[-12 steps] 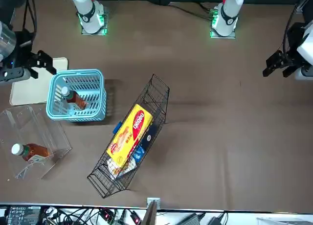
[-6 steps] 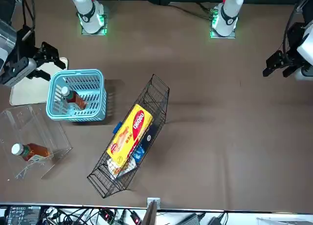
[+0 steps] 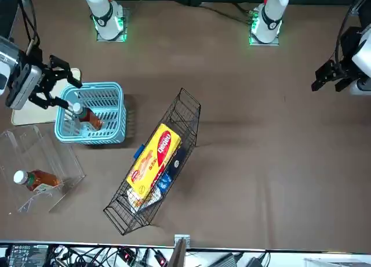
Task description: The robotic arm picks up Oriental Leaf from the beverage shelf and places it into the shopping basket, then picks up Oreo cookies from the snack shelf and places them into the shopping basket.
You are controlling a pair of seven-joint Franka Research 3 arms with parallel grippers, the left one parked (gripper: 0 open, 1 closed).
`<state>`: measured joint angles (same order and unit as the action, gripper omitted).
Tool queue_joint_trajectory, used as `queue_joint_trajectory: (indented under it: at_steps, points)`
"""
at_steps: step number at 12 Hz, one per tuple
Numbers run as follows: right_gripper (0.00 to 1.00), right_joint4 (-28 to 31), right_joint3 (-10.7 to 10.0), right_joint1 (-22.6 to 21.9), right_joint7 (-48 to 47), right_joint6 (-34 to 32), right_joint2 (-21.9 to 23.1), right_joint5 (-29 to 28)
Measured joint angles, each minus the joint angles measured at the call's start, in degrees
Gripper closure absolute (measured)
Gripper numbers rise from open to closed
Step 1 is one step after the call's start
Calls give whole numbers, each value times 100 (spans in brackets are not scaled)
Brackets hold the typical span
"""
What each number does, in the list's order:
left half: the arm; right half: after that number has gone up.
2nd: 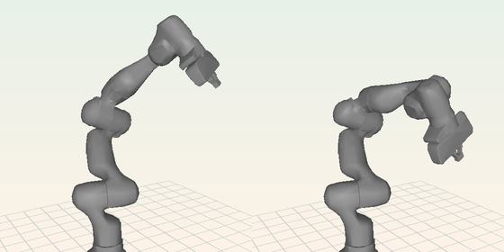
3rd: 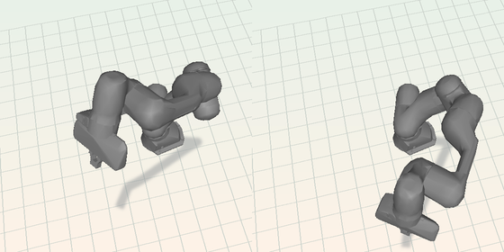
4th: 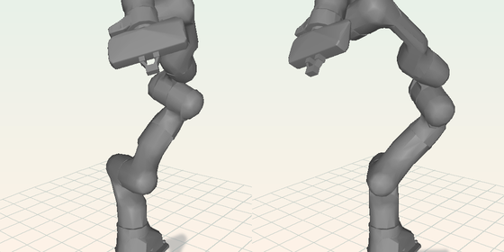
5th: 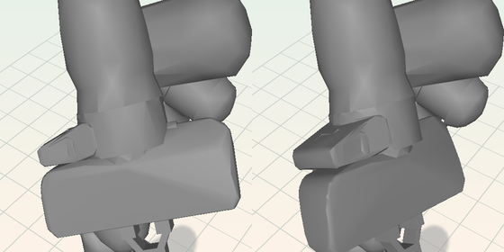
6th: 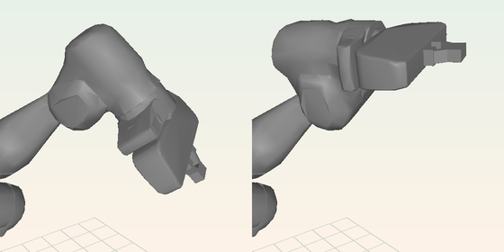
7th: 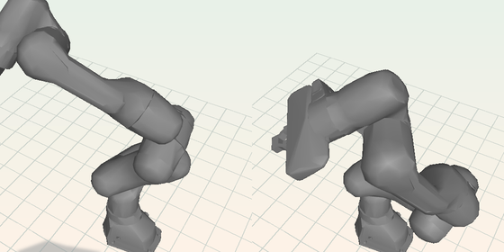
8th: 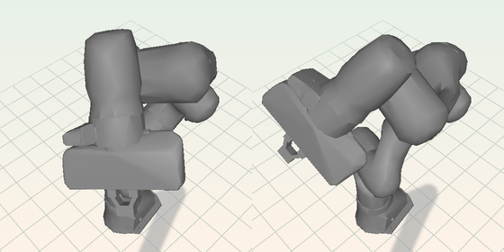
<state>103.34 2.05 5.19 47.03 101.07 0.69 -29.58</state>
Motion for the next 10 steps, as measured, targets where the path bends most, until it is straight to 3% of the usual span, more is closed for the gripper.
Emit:
queue_joint_trajectory:
  at_steps: [4,5,10]
  points:
    - [0,738,5,-9,1391,1049,189,-810]
    - [0,1097,28,-60,1881,1601,294,-1115]
    - [0,1754,95,-538,2688,2827,429,-1863]
